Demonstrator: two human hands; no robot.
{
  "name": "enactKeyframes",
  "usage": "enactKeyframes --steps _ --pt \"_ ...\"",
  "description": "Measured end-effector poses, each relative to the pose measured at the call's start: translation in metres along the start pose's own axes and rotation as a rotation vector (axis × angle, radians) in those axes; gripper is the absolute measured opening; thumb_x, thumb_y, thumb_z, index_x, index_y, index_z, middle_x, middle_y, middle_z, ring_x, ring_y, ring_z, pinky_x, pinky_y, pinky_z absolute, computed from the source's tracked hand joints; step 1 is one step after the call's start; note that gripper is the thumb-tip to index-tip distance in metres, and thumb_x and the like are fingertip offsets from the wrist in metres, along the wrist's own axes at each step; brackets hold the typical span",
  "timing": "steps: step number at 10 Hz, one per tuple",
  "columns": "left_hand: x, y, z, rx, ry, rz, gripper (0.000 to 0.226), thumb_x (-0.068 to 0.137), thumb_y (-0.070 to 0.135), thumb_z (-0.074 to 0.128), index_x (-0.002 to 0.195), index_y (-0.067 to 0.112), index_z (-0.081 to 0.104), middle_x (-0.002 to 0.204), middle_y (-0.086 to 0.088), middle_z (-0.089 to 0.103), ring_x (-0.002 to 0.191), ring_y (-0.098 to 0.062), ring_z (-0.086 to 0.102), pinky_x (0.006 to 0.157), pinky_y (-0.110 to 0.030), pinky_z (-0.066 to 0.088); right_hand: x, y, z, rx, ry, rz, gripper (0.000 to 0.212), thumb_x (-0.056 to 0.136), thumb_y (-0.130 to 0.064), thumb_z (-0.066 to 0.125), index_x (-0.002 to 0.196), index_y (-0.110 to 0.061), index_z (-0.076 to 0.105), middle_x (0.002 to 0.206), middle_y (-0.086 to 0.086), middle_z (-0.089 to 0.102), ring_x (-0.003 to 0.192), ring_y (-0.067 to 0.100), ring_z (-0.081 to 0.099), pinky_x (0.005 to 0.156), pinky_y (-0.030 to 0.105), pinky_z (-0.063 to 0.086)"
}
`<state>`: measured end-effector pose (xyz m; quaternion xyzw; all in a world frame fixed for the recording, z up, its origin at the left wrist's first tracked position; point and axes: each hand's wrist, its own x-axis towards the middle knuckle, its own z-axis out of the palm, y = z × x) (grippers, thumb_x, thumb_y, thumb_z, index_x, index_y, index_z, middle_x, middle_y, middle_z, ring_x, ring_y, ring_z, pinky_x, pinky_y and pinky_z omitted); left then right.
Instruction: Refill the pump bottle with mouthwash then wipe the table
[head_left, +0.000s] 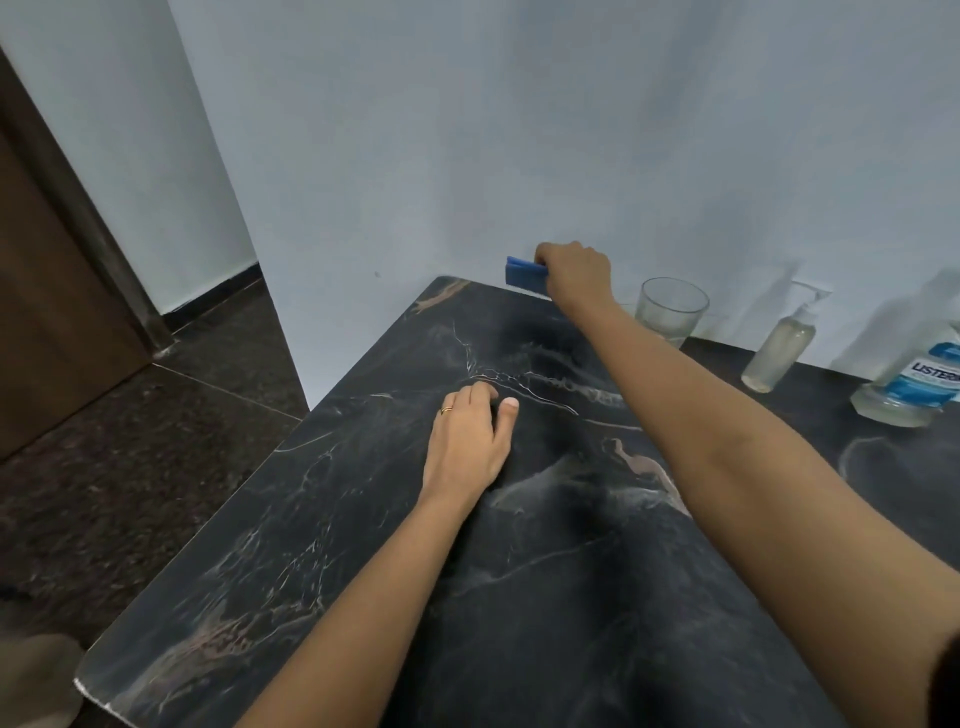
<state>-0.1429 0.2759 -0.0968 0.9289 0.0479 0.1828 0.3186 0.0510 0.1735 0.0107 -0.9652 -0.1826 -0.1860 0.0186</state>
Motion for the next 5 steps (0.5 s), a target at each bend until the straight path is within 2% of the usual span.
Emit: enactKeyframes --steps 2,3,5 --pt "0.003 -0.002 0.002 0.001 0.020 -0.008 0.035 0.099 0.043 0.039 0.106 0.014 0.056 0.106 0.001 0.061 0.102 -0.018 0.051 0.092 -0.033 0.041 -0.005 -0.008 0.044 -0.127 -0.040 -0.070 0.027 0.089 0.004 0.046 0.114 -0.004 0.052 0.107 0.018 0.064 0.097 0.037 0.063 0.075 0.037 0.047" --pt "0.001 0.000 0.001 -0.003 0.019 -0.002 0.035 0.099 0.043 0.040 0.106 0.014 0.056 0.107 0.001 0.061 0.103 -0.018 0.050 0.093 -0.033 0.041 -0.013 -0.008 0.056 -0.087 -0.099 -0.063 0.028 0.090 0.003 0.045 0.117 -0.003 0.052 0.111 0.019 0.063 0.101 0.037 0.061 0.078 0.039 0.046" --pt "0.002 0.000 0.000 -0.001 0.031 -0.022 0.032 0.099 0.042 0.041 0.102 0.015 0.055 0.103 0.000 0.060 0.101 -0.019 0.050 0.093 -0.035 0.040 -0.032 -0.002 0.076 0.212 -0.175 -0.015 0.037 0.086 0.003 0.045 0.120 -0.007 0.054 0.119 0.016 0.058 0.109 0.034 0.053 0.084 0.041 0.045"
